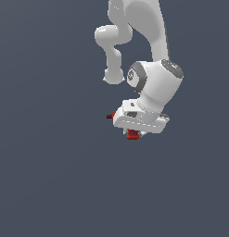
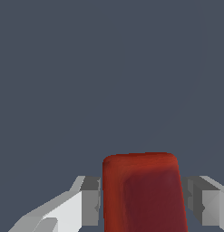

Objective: Pick up the object and move it to a goal position.

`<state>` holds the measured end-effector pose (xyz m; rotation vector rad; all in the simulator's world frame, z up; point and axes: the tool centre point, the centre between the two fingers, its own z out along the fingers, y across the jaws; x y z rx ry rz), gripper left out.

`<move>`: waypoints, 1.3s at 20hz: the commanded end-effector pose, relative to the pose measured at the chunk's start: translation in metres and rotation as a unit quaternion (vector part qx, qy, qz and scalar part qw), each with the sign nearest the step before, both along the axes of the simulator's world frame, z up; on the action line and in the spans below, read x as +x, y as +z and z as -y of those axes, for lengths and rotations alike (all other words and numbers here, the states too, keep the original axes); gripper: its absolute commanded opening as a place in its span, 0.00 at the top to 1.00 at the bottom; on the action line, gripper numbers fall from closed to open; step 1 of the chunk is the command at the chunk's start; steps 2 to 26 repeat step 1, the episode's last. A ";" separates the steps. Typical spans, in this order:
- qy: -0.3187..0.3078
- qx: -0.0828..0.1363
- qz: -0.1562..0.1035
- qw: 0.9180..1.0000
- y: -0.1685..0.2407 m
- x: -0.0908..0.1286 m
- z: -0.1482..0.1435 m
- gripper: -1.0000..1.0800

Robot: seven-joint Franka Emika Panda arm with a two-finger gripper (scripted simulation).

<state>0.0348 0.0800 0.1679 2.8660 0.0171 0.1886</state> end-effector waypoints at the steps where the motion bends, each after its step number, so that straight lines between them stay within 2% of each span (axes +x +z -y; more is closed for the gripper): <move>1: 0.000 0.000 0.001 1.000 0.004 0.000 0.000 1.00; 26: 0.000 0.000 0.001 1.000 0.004 0.000 0.000 1.00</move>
